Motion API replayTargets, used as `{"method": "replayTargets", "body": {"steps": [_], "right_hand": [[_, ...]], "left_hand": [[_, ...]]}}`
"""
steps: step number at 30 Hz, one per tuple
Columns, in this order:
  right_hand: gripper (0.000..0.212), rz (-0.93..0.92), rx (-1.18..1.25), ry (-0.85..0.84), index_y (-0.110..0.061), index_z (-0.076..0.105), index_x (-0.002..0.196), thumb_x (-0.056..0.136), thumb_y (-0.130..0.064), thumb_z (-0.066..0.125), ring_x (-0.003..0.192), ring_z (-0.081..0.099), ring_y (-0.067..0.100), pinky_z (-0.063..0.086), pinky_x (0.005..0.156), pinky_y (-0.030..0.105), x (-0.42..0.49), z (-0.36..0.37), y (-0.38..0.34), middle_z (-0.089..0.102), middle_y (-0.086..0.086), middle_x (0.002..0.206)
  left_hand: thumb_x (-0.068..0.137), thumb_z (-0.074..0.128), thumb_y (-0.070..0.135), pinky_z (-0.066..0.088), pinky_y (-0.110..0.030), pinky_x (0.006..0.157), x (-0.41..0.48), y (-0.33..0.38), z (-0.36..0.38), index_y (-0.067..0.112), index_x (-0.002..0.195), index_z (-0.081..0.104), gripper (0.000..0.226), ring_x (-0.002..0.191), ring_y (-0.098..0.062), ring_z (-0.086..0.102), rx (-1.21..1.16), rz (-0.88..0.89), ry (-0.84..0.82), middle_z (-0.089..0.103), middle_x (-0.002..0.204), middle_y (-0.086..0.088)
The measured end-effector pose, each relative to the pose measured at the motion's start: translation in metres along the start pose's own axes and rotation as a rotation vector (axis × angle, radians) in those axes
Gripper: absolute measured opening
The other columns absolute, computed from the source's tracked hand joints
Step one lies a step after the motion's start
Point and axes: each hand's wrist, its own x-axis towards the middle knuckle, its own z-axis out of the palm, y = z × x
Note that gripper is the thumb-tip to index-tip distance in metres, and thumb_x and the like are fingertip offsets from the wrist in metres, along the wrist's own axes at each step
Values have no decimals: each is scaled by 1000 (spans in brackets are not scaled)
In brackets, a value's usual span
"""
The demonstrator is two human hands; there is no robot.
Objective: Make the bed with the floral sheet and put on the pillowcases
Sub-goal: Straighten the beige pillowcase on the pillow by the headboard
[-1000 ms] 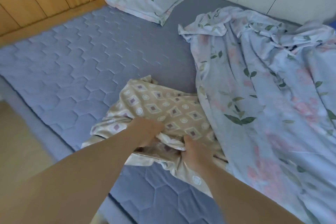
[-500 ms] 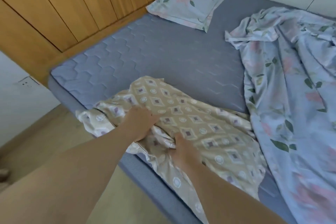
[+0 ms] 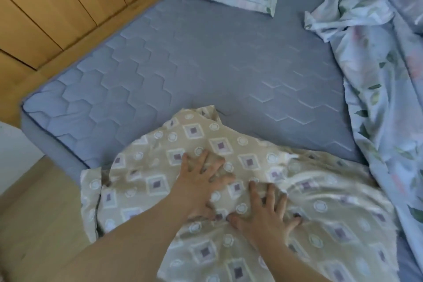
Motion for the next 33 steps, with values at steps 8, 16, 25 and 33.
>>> {"method": "replayTargets", "body": {"steps": [8,16,25,33], "right_hand": [[83,-3,-189,84,-40,8,149,77,-79,26,144,8,39,14,104,71,35,22,-2,8,11,159],[54,-23,-215,423,-22,72,83,44,-58,84,58,59,30,47,56,43,49,32,-3,59,13,66],[39,-248,-212,357,-23,45,114,93,-54,42,97,63,22,37,63,28,26,-43,-10,62,0,108],[40,-454,-310,530,-21,44,120,92,-50,45,103,60,24,35,69,29,13,-158,-78,60,0,111]], "left_hand": [[40,75,73,45,-69,80,47,-9,51,39,113,59,82,107,-36,57,99,63,273,48,120,-2],[43,82,58,46,-31,52,67,-13,42,29,88,61,58,63,-22,60,13,201,324,59,75,-2],[92,42,54,32,-32,62,43,-21,-38,12,124,40,54,93,-29,61,59,219,177,54,114,-9],[93,39,55,44,-34,68,10,-81,-123,14,125,37,52,95,-30,63,-69,44,330,56,114,-5]]}}
